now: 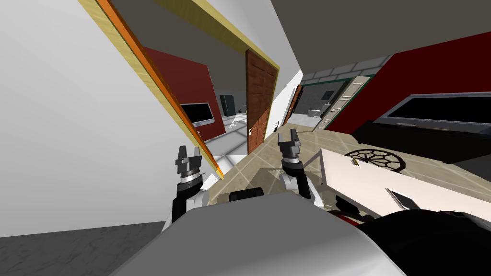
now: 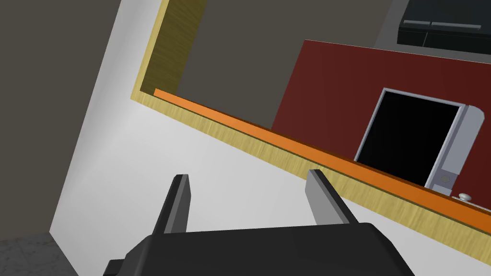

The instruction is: Push the door open

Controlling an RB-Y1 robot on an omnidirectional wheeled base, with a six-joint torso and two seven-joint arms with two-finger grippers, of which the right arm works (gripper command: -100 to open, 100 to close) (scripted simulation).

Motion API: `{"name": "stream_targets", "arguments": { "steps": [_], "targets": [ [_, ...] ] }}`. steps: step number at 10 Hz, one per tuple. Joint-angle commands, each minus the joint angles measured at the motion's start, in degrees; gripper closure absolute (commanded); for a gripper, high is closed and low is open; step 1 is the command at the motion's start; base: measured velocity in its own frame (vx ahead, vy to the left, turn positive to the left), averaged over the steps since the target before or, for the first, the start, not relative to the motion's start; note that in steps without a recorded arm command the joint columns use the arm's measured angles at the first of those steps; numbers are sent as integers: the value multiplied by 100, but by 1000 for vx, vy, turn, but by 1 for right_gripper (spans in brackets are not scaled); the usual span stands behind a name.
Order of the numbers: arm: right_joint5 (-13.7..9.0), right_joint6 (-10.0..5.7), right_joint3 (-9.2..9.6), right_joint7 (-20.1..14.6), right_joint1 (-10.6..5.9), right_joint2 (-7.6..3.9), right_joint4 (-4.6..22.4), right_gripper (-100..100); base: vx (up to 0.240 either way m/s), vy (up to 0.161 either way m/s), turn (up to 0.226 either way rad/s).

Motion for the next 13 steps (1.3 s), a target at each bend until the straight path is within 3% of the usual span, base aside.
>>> {"name": "stream_targets", "arguments": {
  "steps": [1, 5, 13],
  "targets": [
    [3, -25, 33, 18, -65, -28, 194, -100, 15, 32, 52],
    [10, -84, 110, 60, -216, -80, 644, -100, 172, -80, 50],
    [25, -201, 263, 143, -515, -150, 1539, -100, 88, -62, 47]
  ]
}}
